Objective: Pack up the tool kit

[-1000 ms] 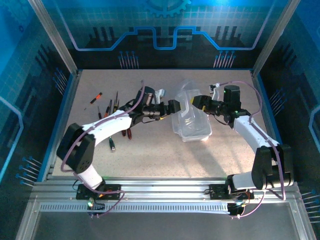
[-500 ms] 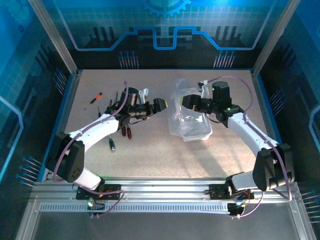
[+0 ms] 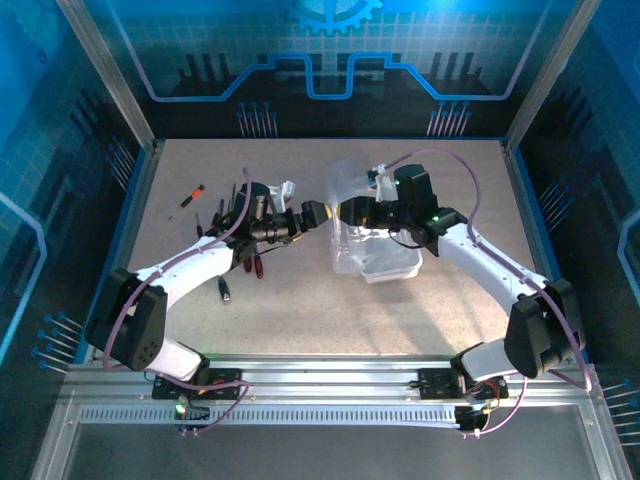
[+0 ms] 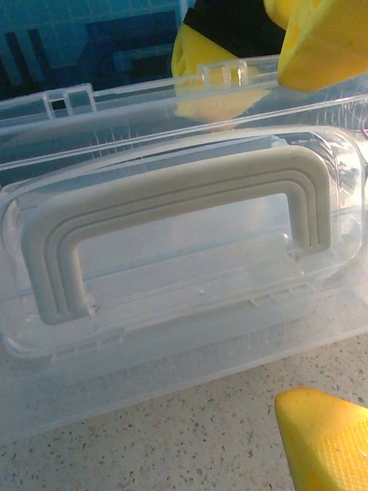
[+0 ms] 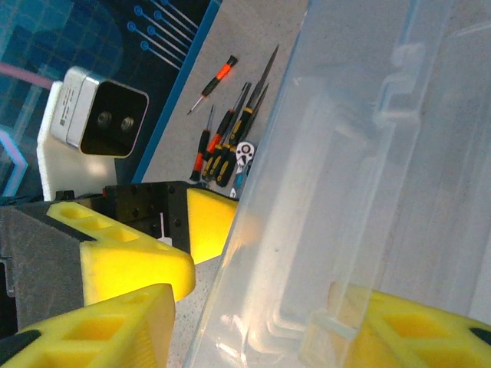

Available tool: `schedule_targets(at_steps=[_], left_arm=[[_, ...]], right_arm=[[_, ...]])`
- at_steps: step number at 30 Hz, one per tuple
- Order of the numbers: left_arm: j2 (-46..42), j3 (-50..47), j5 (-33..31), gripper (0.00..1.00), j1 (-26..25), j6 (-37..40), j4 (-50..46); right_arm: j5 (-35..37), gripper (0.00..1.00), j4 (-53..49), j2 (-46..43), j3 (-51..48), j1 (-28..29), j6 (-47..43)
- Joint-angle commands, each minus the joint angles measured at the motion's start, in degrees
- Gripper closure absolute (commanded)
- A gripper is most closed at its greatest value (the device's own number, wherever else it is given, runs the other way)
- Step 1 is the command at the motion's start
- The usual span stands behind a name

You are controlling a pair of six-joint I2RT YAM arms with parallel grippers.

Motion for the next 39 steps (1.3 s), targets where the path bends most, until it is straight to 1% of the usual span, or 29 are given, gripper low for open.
schedule_targets(at_steps=[1, 12, 16, 20, 24, 27, 30, 32, 36, 39], left_arm=[[-2.1, -1.4, 1.8, 0.01, 0.9, -2.3, 4.1], [-0.8, 0.2, 3.3, 0.01, 1.1, -5.4, 7.1], [-0.4, 1.1, 3.3, 0.01, 1.1, -5.6, 6.5], [1.1, 2.4, 3.5, 0.01, 1.1, -5.4, 5.8], [3.0, 2.4, 4.1, 0.01, 1.1, -5.7, 6.1], [3.4, 2.2, 3.3, 0.01, 1.1, -4.4, 4.2], [2.7, 2.7, -0.4, 0.01, 1.2, -0.5, -1.9], [2.7, 3.0, -2.3, 0.01, 1.5, 1.8, -5.0], [5.1, 4.8, -3.1, 0.01, 2.8, 5.0, -9.5], [7.3, 5.0, -3.2, 0.01, 4.0, 5.5, -9.4]], right_arm=[[0.7, 0.44, -0.6, 0.8, 2.2, 2.2, -0.2], [1.2, 0.45, -2.2, -2.8, 1.7, 4.6, -0.6], [2.8, 0.45, -3.5, -5.3, 0.8, 4.7, -1.5], [0.6, 0.45, -3.2, -4.6, 0.6, 4.5, -1.7], [2.6, 0.45, -5.6, -7.2, 1.0, 3.1, -3.6], [5.4, 0.44, -9.6, -10.3, 1.3, 0.1, -6.1], [8.9, 0.43, -13.0, -13.7, 0.3, -5.2, -7.9], [13.0, 0.41, -15.1, -15.5, -1.5, -8.4, -8.9], [21.4, 0.38, -15.8, -17.2, -8.0, -15.8, -9.5], [20.7, 0.38, -13.4, -15.7, -13.1, -19.9, -8.4]])
